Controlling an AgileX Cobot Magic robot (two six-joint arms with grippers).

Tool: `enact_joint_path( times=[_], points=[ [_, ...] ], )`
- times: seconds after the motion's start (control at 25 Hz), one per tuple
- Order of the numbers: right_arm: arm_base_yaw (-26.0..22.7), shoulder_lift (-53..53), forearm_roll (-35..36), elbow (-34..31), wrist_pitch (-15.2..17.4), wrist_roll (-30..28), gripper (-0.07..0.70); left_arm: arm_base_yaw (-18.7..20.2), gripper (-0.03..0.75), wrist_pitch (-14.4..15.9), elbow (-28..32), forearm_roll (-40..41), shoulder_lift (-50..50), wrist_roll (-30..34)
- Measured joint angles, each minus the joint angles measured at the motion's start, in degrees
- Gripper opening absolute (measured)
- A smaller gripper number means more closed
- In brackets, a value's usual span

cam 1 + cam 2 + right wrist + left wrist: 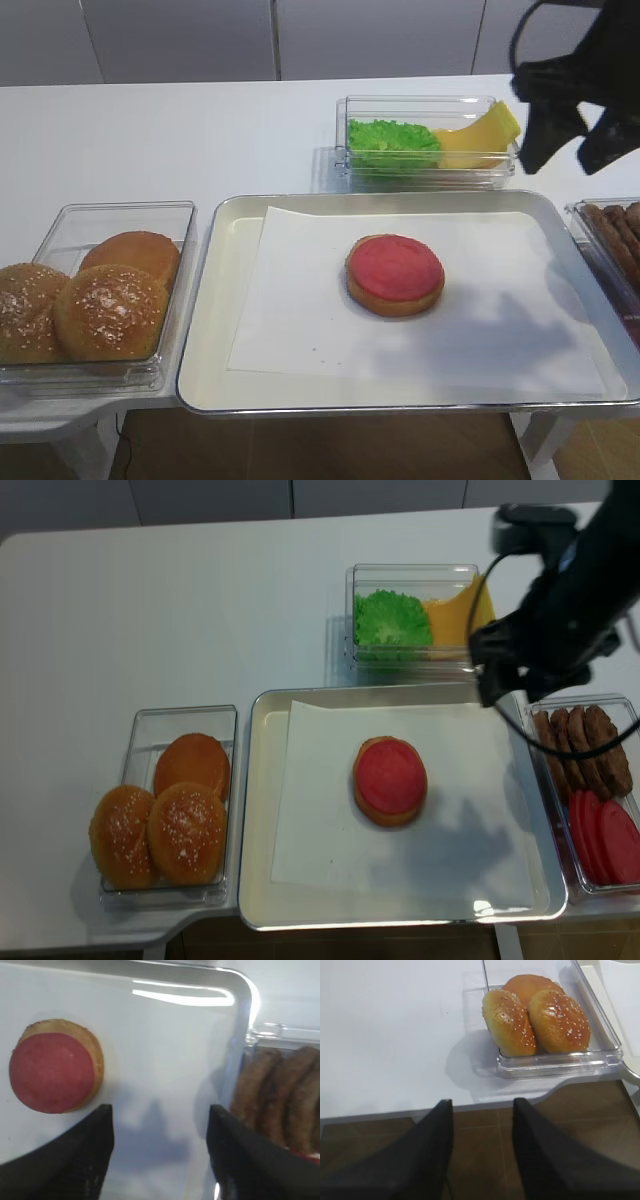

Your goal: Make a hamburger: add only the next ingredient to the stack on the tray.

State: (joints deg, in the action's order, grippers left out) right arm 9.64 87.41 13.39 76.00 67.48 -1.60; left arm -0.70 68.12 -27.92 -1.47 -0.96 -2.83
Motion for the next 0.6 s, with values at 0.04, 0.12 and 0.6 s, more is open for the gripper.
enact_joint_path(
  times=[0.04, 0.12, 0.6],
  points=[
    [-1.47, -0.85, -0.24, 0.00, 0.77, -0.12, 0.442, 0.00, 0.299, 0.00, 0.00, 0.00, 0.00, 0.00],
    [-3.24, -2.95, -0.80, 0.00, 2.24, -0.22, 0.440, 0.00, 0.299, 0.00, 0.00, 0.00, 0.00, 0.00],
    [-4.11, -21.79, -2.78, -14.99, 3.44, -0.34, 0.439, 0.00, 0.299, 0.00, 0.00, 0.00, 0.00, 0.00]
  ],
)
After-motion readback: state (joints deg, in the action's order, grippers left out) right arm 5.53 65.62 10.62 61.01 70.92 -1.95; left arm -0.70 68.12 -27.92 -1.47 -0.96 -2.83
